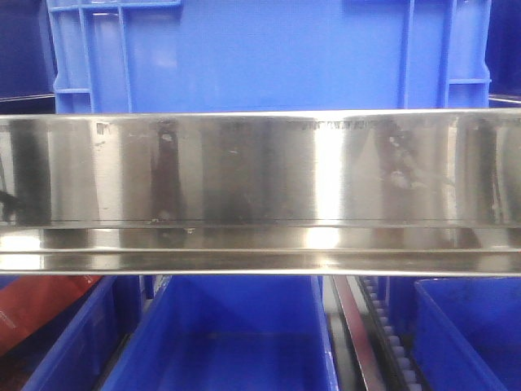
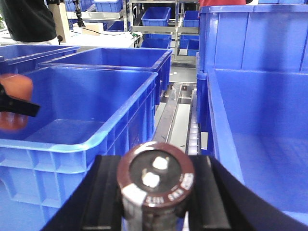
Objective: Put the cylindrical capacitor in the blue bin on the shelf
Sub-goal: 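Open left gripper to drop the orange cylinder into the bin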
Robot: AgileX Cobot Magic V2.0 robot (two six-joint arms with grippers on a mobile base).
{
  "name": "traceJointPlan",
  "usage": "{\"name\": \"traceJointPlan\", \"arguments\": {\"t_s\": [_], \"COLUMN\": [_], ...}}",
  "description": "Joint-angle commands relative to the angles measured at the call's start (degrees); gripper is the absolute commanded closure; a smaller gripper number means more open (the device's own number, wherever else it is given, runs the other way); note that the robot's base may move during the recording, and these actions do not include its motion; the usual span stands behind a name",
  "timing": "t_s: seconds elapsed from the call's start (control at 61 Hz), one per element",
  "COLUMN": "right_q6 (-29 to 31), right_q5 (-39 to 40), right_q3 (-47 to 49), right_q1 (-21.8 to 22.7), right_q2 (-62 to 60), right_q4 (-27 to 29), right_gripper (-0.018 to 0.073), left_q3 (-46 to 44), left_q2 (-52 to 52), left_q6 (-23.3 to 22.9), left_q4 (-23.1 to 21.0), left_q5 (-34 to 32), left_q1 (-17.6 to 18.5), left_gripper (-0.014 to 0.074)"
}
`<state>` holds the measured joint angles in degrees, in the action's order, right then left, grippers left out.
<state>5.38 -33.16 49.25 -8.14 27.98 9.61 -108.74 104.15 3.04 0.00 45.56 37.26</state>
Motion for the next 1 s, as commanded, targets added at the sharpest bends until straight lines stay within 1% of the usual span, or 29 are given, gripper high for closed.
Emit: {"name": "traceJointPlan", "arguments": {"t_s": [0.0, 0.082, 0.131, 0.213, 0.279, 0.328, 0.36, 0.393, 0.426, 0.459, 0.524, 0.688, 0.868, 0.983], "right_q6": [0.21, 0.21, 0.21, 0.21, 0.21, 0.21, 0.21, 0.21, 0.21, 0.21, 0.21, 0.21, 0.21, 0.21], "right_q5": [1.98, 1.79, 1.40, 1.25, 1.25, 1.06, 0.96, 0.96, 0.96, 0.96, 0.96, 0.97, 1.09, 1.76], "right_q3": [0.45, 0.45, 0.45, 0.45, 0.45, 0.45, 0.45, 0.45, 0.45, 0.45, 0.45, 0.45, 0.45, 0.58], "right_q1": [-0.06, -0.06, -0.06, -0.06, -0.06, -0.06, -0.06, -0.06, -0.06, -0.06, -0.06, -0.06, -0.06, -0.06], "right_q2": [-0.15, -0.15, -0.15, -0.15, -0.15, -0.15, -0.15, -0.15, -0.15, -0.15, -0.15, -0.02, 0.84, 3.20], "right_q4": [-0.06, -0.06, -0.06, -0.06, -0.06, -0.06, -0.06, -0.06, -0.06, -0.06, -0.06, -0.06, -0.06, -0.06], "right_gripper": [0.0721, 0.0721, 0.0721, 0.0721, 0.0721, 0.0721, 0.0721, 0.0721, 0.0721, 0.0721, 0.0721, 0.0721, 0.0721, 0.0721], "left_q3": [-0.67, -0.67, -0.67, -0.67, -0.67, -0.67, -0.67, -0.67, -0.54, -0.16, 1.37, 10.81, 24.46, 32.50], "left_q2": [-0.85, -2.00, -3.54, -6.05, -8.22, -10.16, -12.23, -13.30, -14.86, -16.17, -18.68, -28.42, -42.60, -51.16], "left_q6": [-0.30, -0.30, -0.30, -0.30, -0.30, -0.30, -0.30, -0.30, -0.30, -0.30, -0.30, -0.68, -0.68, -0.68], "left_q4": [-0.76, -0.76, -0.76, -0.76, -0.76, -0.76, -0.76, -0.76, -0.76, -0.76, -0.76, -0.76, -0.76, -0.76], "left_q5": [-1.09, -0.84, -0.42, 0.50, 1.75, 3.92, 5.87, 7.35, 9.37, 10.84, 11.65, 9.98, 6.80, 5.87], "left_q1": [0.30, 0.30, 0.30, 0.30, 0.13, 0.03, -0.43, -0.71, -1.12, -1.64, -2.95, -7.36, -13.51, -17.01], "left_gripper": [0.0011, 0.0078, 0.0136, 0.0209, 0.0295, 0.0374, 0.0461, 0.0510, 0.0580, 0.0631, 0.0703, 0.0707, 0.0707, 0.0707]}}
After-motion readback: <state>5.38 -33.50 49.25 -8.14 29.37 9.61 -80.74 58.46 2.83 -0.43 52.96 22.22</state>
